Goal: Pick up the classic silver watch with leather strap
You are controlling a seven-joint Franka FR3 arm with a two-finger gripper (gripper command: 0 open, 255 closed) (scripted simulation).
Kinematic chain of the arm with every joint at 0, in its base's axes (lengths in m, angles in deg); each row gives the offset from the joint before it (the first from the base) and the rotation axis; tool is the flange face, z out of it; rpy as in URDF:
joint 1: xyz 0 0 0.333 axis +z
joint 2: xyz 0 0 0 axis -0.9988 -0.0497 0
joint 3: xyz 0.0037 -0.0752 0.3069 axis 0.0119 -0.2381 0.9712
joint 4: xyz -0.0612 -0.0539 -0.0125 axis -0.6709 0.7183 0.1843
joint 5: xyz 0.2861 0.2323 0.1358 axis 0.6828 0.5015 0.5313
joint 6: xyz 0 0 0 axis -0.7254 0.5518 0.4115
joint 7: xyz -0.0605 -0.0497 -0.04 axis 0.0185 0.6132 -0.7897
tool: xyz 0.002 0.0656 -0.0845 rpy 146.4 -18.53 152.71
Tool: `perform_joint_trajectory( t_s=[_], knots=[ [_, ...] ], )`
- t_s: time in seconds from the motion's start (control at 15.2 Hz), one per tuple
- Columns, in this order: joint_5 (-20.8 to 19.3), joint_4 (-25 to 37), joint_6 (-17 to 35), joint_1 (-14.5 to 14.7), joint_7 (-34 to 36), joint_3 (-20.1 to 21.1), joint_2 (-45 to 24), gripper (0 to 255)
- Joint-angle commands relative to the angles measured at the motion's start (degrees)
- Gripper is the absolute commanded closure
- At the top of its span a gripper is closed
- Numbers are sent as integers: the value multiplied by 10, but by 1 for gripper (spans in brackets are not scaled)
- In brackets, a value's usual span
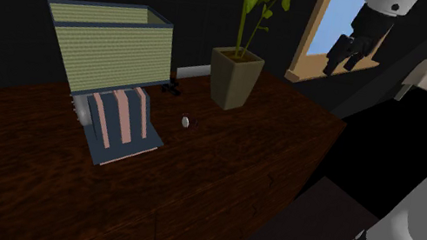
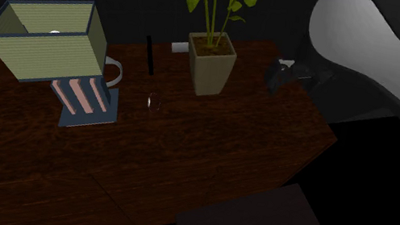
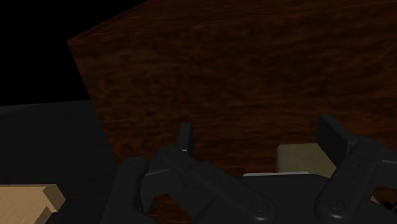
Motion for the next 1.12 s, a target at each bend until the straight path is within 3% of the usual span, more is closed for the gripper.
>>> perform_joint_trajectory(
  t_s=[0.0, 0.53, 1.06],
  knots=[
    [0, 0, 0, 0, 0, 0, 0, 0],
    [55, -21, 108, 31, 60, 40, -85, 0],
    [100, 1, 211, 59, 110, 81, -200, 0]
  ],
)
